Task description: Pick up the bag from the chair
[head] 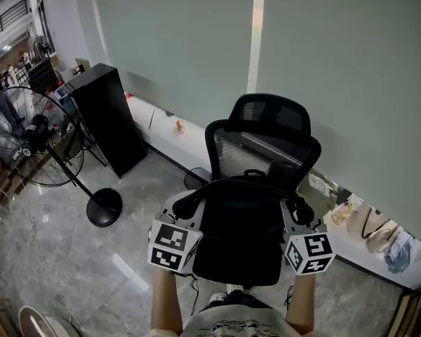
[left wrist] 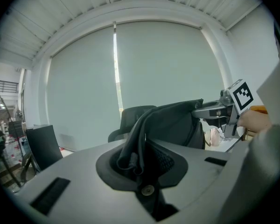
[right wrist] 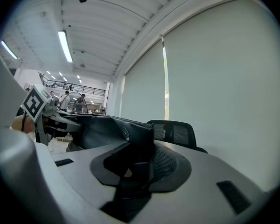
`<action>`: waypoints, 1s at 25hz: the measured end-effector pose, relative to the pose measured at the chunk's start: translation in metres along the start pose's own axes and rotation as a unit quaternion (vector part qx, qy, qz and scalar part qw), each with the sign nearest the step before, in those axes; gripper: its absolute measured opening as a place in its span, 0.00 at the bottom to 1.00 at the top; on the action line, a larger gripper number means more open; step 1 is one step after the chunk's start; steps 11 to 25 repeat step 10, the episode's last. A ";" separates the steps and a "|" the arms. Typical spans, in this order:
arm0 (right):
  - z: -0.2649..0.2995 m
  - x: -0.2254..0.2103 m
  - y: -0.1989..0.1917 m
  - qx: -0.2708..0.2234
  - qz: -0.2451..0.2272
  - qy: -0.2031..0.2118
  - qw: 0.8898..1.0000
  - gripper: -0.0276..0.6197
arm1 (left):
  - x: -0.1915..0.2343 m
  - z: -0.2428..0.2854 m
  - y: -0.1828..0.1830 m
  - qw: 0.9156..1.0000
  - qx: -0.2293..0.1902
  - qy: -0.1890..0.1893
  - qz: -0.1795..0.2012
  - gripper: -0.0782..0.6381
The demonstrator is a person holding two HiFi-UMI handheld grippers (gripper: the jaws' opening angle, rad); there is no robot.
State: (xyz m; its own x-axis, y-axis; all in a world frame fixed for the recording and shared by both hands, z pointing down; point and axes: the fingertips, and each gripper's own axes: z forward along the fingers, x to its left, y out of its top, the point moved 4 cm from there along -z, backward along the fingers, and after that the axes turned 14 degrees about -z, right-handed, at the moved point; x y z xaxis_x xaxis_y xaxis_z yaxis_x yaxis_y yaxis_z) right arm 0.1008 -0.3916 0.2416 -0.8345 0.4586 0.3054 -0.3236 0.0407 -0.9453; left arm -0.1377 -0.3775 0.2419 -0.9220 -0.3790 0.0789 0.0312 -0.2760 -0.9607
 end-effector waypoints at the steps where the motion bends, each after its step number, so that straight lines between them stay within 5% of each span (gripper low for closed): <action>1: -0.001 0.000 0.000 0.000 0.001 -0.001 1.000 0.24 | -0.001 0.000 0.000 1.000 0.000 0.000 0.000 0.18; 25: -0.005 0.002 0.001 0.002 0.000 -0.004 1.000 0.24 | -0.002 -0.003 -0.001 1.000 -0.001 -0.003 0.000 0.18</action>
